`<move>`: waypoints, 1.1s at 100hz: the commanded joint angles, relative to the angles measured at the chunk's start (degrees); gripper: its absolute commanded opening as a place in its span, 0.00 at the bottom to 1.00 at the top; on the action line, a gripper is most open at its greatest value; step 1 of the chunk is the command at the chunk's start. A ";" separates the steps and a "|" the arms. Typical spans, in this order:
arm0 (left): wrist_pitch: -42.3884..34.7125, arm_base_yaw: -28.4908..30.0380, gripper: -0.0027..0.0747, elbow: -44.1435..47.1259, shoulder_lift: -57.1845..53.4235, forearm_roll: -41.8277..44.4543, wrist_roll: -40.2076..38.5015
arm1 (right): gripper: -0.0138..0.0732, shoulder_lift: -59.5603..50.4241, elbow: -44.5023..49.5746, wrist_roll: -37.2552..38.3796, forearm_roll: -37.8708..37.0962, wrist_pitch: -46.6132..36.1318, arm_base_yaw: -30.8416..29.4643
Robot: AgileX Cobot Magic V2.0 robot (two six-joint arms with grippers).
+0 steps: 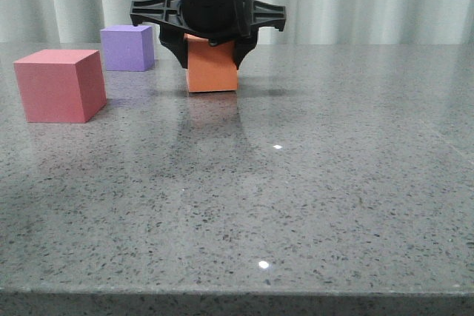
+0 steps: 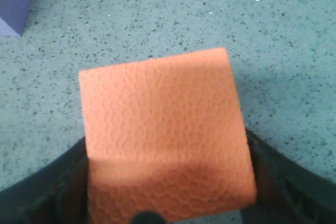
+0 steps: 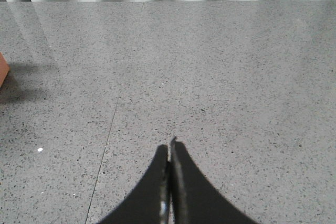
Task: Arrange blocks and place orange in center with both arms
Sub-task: 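Lower the left gripper onto the orange cube and grasp it, then lift the orange cube with the left gripper toward the purple cube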
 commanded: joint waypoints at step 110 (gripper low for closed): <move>-16.76 20.14 0.45 18.89 -28.59 -21.07 41.01 | 0.08 0.10 -1.36 -0.24 -0.01 -4.25 -0.39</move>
